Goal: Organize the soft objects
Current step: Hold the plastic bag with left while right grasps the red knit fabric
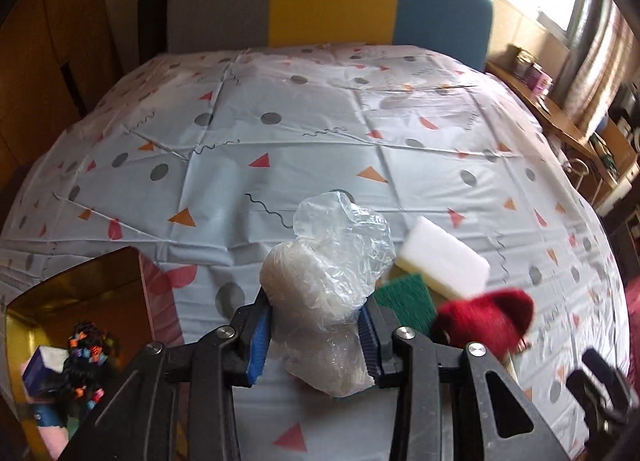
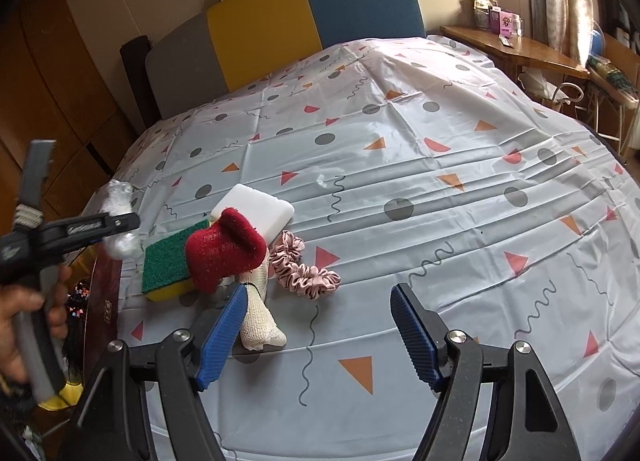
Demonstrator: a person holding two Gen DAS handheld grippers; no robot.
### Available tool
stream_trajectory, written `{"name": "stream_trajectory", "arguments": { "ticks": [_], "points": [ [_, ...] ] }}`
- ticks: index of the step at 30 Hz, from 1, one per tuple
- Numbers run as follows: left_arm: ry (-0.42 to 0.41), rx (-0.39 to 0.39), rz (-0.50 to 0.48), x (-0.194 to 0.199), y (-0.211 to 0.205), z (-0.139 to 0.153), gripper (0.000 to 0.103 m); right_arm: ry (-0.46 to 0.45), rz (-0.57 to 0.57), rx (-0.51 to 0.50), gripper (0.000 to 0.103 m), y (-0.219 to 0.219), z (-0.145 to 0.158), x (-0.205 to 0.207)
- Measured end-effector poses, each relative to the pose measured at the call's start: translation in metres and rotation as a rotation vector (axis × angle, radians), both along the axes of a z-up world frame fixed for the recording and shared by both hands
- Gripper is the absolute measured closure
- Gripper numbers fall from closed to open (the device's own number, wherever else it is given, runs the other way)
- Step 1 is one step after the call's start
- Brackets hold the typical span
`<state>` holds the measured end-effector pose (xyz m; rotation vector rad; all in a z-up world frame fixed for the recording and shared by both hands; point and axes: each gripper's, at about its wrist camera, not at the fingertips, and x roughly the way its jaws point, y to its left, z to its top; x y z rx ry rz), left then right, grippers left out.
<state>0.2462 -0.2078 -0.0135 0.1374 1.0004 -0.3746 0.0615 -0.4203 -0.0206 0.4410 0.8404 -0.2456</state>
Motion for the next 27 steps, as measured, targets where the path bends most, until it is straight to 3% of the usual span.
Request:
{"name": "stream_trajectory", "arguments": {
  "ticks": [11,16,19,23,27],
  "points": [
    [-0.052,0.013,-0.115,-0.104,0.02,0.009,0.065,-0.005,0.04,0.004,0.029,0.009,-0.004,0.003],
    [-0.05,0.049,-0.229,-0.163,0.01,-0.019,0.065,-0.005,0.007,0.006,0.029,0.002,-0.004,0.0],
    [-0.054,0.072,-0.271,-0.186,0.003,-0.039,0.065,0.002,0.012,-0.004,0.039,0.003,-0.005,0.0],
    [0.002,0.079,-0.269,-0.192,0.003,-0.072,0.065,0.023,0.069,-0.025,0.051,0.015,-0.011,0.005],
    [-0.03,0.07,-0.269,-0.197,0.008,-0.077,0.065,0.025,0.122,-0.039,0.053,0.027,-0.015,0.01]
  ]
}}
